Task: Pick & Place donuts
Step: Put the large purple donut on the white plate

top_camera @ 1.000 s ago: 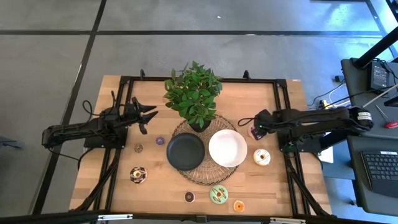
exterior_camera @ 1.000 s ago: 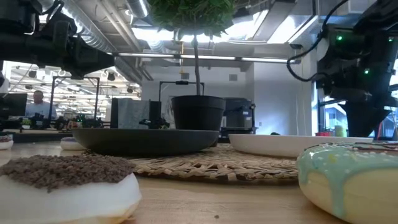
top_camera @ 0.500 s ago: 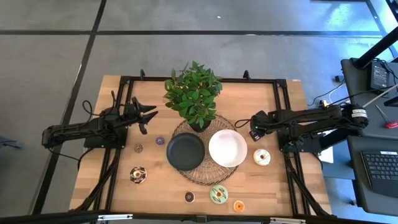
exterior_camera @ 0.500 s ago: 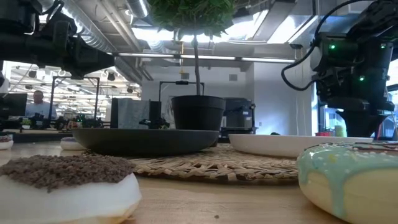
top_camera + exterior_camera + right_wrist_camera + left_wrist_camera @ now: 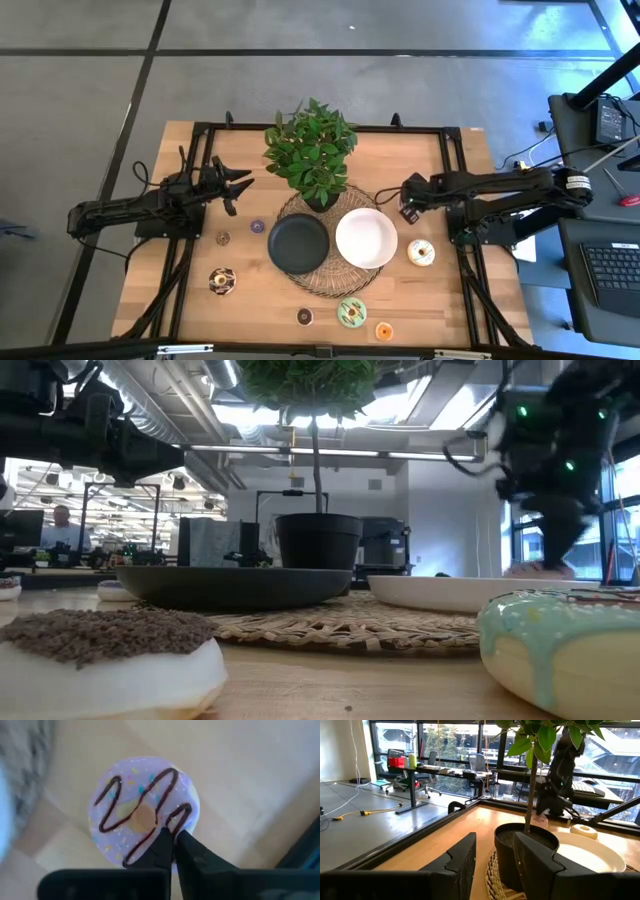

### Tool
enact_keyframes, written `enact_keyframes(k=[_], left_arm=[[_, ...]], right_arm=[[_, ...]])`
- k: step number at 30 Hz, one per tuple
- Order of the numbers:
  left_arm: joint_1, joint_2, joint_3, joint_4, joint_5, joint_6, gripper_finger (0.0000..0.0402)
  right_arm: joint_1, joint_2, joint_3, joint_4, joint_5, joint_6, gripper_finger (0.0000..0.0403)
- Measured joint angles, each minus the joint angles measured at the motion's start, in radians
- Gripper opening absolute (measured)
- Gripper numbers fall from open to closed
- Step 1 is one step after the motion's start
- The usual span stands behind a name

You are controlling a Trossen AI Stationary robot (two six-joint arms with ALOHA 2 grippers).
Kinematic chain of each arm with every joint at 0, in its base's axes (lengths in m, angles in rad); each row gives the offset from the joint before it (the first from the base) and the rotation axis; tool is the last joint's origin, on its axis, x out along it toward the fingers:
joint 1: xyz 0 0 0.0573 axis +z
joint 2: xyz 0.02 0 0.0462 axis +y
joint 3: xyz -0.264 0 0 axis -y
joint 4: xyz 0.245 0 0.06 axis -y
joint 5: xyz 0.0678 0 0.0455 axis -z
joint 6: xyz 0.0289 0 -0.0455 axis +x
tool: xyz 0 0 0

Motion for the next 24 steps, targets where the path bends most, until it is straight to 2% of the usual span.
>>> enact_keyframes(k=[5, 8, 11, 16, 24], left_arm=[[0.0, 0.0, 0.0, 0.0, 0.0, 0.0, 0.0127], [0.0, 0.0, 0.0, 0.0, 0.0, 0.0, 0.0127], [0.0, 0.0, 0.0, 0.0, 0.0, 0.0, 0.0127], [0.0, 0.0, 0.0, 0.0, 0.0, 0.0, 0.0127], [0.0, 0.0, 0.0, 0.0, 0.0, 0.0, 0.0127]], right_arm=[[0.036, 0.004, 0.12, 0.023, -0.004, -0.025, 0.0034], [0.082, 0.016, 0.161, 0.048, -0.034, -0.024, 0.0033], [0.135, 0.039, 0.169, 0.145, -0.084, -0.024, 0.0024], [0.203, 0.129, 0.162, 0.306, -0.09, -0.024, 0.0018], [0.224, 0.303, 0.161, 0.368, -0.112, -0.023, 0.0034]])
